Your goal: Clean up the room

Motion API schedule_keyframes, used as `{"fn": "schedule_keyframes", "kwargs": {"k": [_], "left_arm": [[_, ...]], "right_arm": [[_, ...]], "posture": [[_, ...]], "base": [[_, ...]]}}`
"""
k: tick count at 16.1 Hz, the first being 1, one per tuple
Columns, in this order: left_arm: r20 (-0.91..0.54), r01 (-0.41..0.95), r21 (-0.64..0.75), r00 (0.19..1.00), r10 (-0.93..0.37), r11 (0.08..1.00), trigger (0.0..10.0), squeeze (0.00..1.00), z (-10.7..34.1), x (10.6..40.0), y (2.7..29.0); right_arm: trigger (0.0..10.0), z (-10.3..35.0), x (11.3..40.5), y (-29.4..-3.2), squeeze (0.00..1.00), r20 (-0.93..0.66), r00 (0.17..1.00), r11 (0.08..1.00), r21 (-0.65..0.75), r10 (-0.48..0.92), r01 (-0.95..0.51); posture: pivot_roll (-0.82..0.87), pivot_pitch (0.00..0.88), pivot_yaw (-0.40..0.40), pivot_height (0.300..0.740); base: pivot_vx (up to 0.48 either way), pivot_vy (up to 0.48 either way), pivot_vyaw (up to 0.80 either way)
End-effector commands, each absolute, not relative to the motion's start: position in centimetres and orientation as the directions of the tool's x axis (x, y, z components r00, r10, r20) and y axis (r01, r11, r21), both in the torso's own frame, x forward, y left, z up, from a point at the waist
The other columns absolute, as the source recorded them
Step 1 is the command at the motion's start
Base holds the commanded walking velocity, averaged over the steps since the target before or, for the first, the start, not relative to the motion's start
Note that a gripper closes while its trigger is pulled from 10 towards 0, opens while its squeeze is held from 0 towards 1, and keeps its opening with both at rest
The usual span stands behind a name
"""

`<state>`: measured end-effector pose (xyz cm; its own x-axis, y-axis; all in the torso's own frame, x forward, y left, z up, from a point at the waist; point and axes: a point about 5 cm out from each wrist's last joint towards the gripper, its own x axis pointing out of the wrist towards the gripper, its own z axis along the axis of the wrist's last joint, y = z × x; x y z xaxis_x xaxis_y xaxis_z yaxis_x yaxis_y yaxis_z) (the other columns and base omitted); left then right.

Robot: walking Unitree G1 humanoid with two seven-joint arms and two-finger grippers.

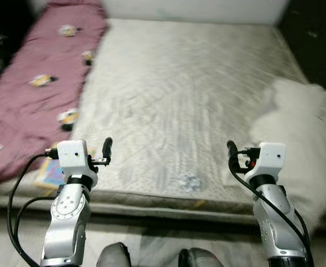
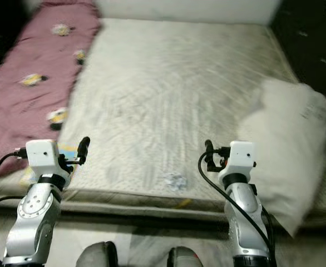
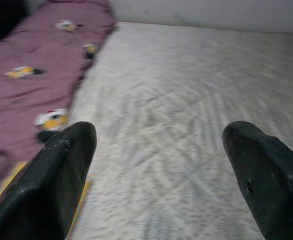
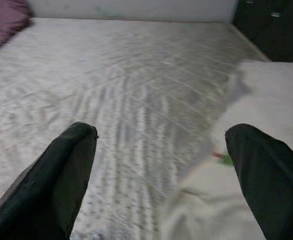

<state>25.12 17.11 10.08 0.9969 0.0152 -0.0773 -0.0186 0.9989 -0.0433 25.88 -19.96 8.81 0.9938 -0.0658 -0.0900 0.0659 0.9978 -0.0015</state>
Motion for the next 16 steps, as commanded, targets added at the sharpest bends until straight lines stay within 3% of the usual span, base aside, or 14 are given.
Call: {"fn": "schedule_keyframes", "kwargs": {"k": [1, 9, 16], "left_arm": [[-0.091, -0.014, -0.043, 0.996, 0.010, 0.999, 10.0, 0.00, 9.81, 24.90, 17.18], [-0.100, -0.003, -0.036, 0.995, 0.000, 0.999, 10.0, 0.00, 9.48, 24.70, 17.08], [-0.097, -0.011, -0.032, 0.995, 0.007, 0.999, 10.0, 0.00, 9.55, 24.77, 17.09]], "right_arm": [[10.0, 9.04, 25.77, -20.12, 0.00, -0.085, 0.993, 0.997, 0.004, -0.081, 0.081], [10.0, 9.07, 25.44, -19.75, 0.00, -0.079, 0.996, 0.998, 0.022, -0.050, 0.052], [10.0, 9.08, 25.51, -19.51, 0.00, -0.081, 0.996, 0.999, 0.030, -0.027, 0.030]], "posture": [[-0.01, 0.098, -0.035, 0.740], [-0.01, 0.089, -0.030, 0.740], [-0.01, 0.093, -0.032, 0.668]], "base": [[0.000, 0.000, 0.00], [0.000, 0.000, 0.00], [0.000, 0.000, 0.00]]}}
